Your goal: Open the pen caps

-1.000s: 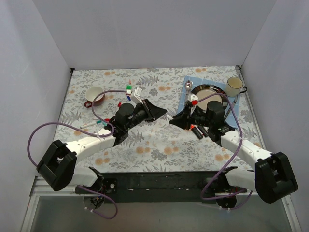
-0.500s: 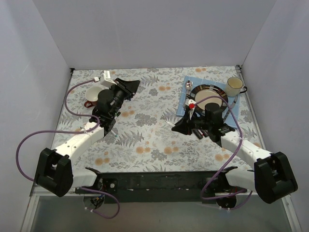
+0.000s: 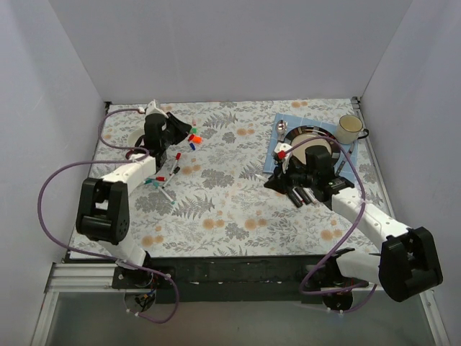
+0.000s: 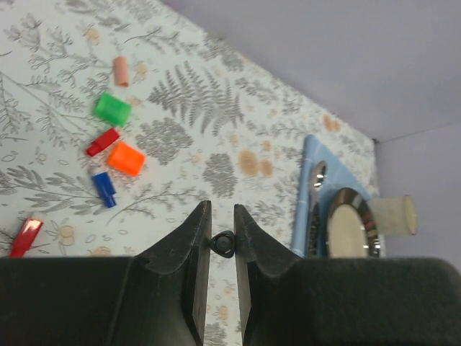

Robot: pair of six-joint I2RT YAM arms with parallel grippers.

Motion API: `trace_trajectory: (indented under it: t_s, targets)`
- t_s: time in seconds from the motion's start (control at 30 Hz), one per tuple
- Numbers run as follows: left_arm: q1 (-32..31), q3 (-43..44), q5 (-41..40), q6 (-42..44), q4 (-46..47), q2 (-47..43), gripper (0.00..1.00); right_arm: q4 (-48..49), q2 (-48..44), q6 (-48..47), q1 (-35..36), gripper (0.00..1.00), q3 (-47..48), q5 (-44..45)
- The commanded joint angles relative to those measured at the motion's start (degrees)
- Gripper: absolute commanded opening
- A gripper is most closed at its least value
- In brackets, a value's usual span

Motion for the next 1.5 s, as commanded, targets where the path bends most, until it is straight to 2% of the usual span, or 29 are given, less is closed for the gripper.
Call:
trace_trajectory:
  t_s: [0.0,0.2,0.37,0.67,0.9,0.93,1.1,1.2,1.47]
  targets:
    - [0.93,9.16,-0.68,7.64,-9.94,8.04,0.0,-6.83,2.1,-7.11,-0.37,0.01,4.1,5.26]
    - [1.11,18.05,-5.24,13.78,-16.11,17.11,0.0,-10.97,4.21,-10.81,-0.46,0.01,6.04,8.07]
    - [1.55,24.39,-6.05,15.29,-21.47,23.97,0.0,-13.77,6.67,-11.95,-0.46,0.01,7.27,8.25]
    - [1.64,26.33,1.59,12.22,-22.53,28.9,0.01,-15.28,8.7,-13.09,-0.46,0.01,8.32,8.78]
    - [1.64,26.5,1.5,11.78,-22.45,29.08,0.14,-16.24,10.45,-13.71,-0.46,0.01,8.76,8.78]
    - [1.64,26.68,1.33,11.77,-22.45,29.07,0.21,-16.42,10.54,-13.71,-0.46,0.01,8.85,8.87]
    - [1.64,27.12,1.15,11.77,-22.71,29.16,0.36,-16.95,11.33,-14.15,-0.46,0.01,9.12,10.18]
    - [1.64,27.12,0.8,11.86,-22.8,28.29,0.39,-17.39,12.12,-14.59,-0.46,0.01,9.29,11.85]
    - [1.64,25.37,3.61,15.63,-21.4,19.51,0.56,-19.93,14.23,-13.36,-0.63,0.01,10.26,24.58]
